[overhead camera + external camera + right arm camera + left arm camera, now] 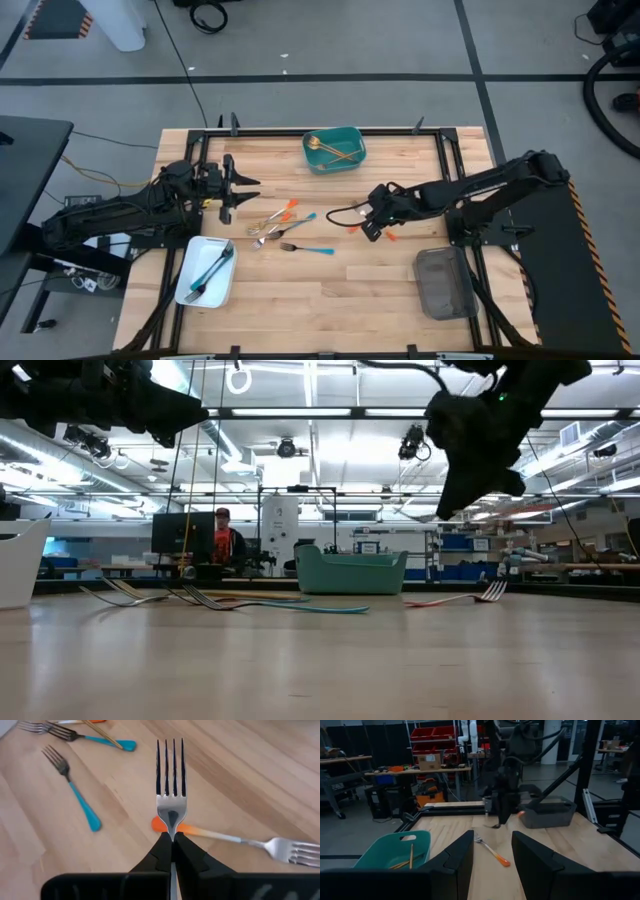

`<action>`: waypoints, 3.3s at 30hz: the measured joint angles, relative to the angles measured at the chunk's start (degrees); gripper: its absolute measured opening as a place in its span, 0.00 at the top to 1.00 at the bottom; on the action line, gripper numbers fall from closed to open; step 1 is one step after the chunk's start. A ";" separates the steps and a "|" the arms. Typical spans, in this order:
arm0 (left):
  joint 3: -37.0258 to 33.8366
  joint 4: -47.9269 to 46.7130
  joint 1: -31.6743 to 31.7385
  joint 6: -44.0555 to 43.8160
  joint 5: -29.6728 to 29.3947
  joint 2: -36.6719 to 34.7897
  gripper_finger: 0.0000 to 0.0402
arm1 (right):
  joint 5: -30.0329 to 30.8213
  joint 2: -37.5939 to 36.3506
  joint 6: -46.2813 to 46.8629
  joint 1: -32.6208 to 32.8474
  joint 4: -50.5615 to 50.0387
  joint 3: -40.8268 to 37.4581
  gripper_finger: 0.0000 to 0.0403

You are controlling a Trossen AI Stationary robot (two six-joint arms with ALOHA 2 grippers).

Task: Sort silverware by color (type)
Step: Put the orange fork into the black bin

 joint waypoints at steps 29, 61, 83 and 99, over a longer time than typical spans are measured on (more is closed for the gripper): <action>0.00 11.80 0.02 9.79 -7.02 -0.02 0.65 | -4.72 -5.20 13.78 9.95 -10.60 7.42 0.97; -0.03 25.81 0.02 21.29 -9.34 0.00 0.65 | -10.38 -5.18 39.48 25.87 -30.55 11.61 0.97; -0.03 26.40 0.02 21.29 -9.35 0.00 0.65 | -22.17 -5.16 56.52 35.79 -40.58 9.13 0.97; -0.03 26.40 0.01 21.25 -9.33 0.00 0.65 | -25.37 -5.12 56.10 35.75 -31.63 -2.94 0.97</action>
